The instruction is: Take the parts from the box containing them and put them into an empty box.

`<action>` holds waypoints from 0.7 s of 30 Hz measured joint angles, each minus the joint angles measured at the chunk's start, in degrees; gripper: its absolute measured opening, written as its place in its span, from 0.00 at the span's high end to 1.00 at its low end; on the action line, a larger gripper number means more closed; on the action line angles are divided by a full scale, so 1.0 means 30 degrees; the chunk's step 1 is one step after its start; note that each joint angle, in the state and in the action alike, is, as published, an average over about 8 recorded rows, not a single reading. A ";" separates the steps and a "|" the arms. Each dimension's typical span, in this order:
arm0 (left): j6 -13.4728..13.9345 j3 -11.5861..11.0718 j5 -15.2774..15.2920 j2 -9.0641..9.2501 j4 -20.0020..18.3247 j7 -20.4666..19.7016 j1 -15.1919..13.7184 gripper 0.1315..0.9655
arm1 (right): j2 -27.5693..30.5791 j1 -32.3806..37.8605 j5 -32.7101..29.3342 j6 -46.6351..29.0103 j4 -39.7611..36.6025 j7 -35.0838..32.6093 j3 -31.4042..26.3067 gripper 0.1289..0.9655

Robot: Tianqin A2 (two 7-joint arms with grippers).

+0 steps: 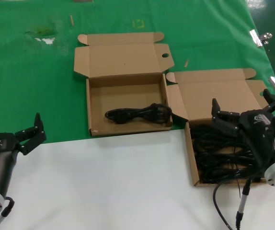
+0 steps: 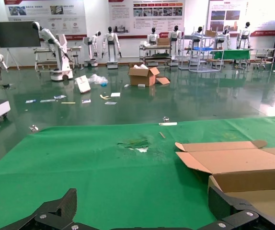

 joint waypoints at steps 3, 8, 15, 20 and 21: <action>0.0000 0.0000 0.0000 0.0000 0.0000 0.0000 0.0000 0.00 | 0.0000 0.0000 0.0000 0.0000 0.0000 0.0000 0.0000 0.00; 0.0000 0.0000 0.0000 0.0000 0.0000 0.0000 0.0000 0.00 | 0.0000 0.0000 0.0000 0.0000 0.0000 0.0000 0.0000 0.00; 0.0000 0.0000 0.0000 0.0000 0.0000 0.0000 0.0000 0.00 | 0.0000 0.0000 0.0000 0.0000 0.0000 0.0000 0.0000 0.00; 0.0000 0.0000 0.0000 0.0000 0.0000 0.0000 0.0000 0.00 | 0.0000 0.0000 0.0000 0.0000 0.0000 0.0000 0.0000 0.00; 0.0000 0.0000 0.0000 0.0000 0.0000 0.0000 0.0000 0.00 | 0.0000 0.0000 0.0000 0.0000 0.0000 0.0000 0.0000 0.00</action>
